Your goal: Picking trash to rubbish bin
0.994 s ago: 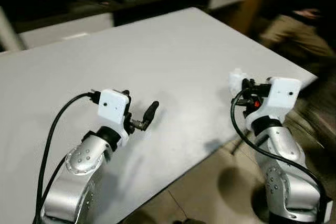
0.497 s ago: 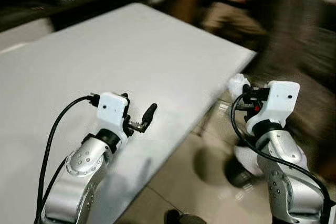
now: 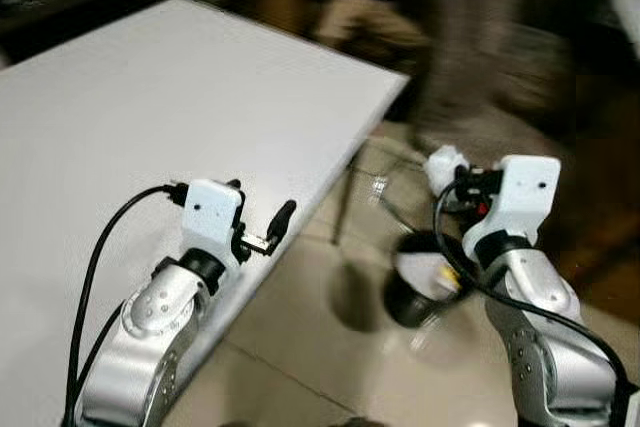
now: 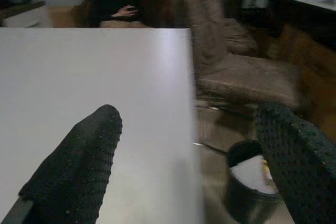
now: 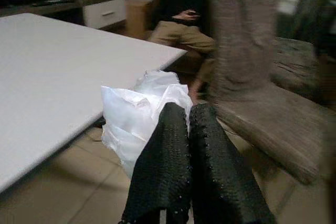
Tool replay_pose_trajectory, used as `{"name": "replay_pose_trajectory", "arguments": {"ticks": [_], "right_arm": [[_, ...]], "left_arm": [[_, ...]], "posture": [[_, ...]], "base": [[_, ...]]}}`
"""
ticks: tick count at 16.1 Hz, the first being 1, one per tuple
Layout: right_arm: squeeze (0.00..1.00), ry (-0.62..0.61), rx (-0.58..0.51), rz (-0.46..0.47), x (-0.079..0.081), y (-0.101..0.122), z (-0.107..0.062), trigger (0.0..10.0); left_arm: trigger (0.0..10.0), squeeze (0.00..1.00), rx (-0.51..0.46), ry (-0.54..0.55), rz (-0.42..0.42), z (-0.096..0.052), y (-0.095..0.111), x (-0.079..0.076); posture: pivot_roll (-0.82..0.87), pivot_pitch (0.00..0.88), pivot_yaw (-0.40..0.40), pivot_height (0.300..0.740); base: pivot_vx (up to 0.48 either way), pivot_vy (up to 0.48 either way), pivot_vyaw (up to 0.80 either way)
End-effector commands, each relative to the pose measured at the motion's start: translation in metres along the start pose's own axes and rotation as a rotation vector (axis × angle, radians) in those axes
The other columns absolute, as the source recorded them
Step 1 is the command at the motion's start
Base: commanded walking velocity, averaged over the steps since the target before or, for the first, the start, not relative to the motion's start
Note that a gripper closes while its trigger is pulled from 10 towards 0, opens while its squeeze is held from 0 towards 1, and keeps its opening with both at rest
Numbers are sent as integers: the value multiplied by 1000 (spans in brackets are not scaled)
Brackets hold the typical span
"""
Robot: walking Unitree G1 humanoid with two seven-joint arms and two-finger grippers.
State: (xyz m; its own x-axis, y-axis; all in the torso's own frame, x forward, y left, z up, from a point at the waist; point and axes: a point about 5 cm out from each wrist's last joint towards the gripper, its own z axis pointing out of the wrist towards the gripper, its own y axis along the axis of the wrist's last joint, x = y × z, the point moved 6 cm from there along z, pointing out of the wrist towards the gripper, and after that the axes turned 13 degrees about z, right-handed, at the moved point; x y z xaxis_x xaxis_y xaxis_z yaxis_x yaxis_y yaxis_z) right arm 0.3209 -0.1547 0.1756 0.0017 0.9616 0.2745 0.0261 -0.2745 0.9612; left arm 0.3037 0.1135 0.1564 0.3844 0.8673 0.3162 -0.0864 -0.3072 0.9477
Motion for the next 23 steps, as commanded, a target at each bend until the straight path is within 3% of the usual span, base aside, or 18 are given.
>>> {"name": "replay_pose_trajectory", "arguments": {"ticks": [1, 6, 10, 14, 16, 21, 23], "right_arm": [[0, -31, -3, -12, -7, 4, -2, 10000], [0, -4, 49, -56, -4, -5, -4, 10000], [0, 17, 112, -63, 0, -19, -6, 10000], [0, 52, 169, -74, 2, -36, -6, 10000], [0, 59, 232, -89, -11, -71, 2, 10000], [0, 21, 264, -118, -29, -101, 8, 10000], [0, 20, 298, -129, -34, -121, 10, 10000]], "left_arm": [[10000, 0, -10, -23, 3, 1, 2, -7], [10000, 0, -5, -20, 8, 0, 1, -5], [10000, 0, 44, -10, -55, 1, -9, -2], [10000, 0, 46, 28, -59, 2, -12, 2], [10000, 0, 66, 44, -61, -3, -43, -1], [10000, 0, 113, -26, -20, -4, -71, -19], [10000, 0, 145, -38, -12, -5, -92, -24]], "posture": [[-78, 109, -75, 740], [-80, 116, -76, 740], [-81, 118, -75, 740], [-86, 117, -66, 740], [-94, 118, -55, 740], [-75, 122, -59, 740], [-77, 122, -55, 740]], "base": [[0, -322, -800], [0, -321, -480], [0, 251, 0], [0, 0, 0], [0, 0, 0], [0, 0, 0], [126, 0, 0]]}}
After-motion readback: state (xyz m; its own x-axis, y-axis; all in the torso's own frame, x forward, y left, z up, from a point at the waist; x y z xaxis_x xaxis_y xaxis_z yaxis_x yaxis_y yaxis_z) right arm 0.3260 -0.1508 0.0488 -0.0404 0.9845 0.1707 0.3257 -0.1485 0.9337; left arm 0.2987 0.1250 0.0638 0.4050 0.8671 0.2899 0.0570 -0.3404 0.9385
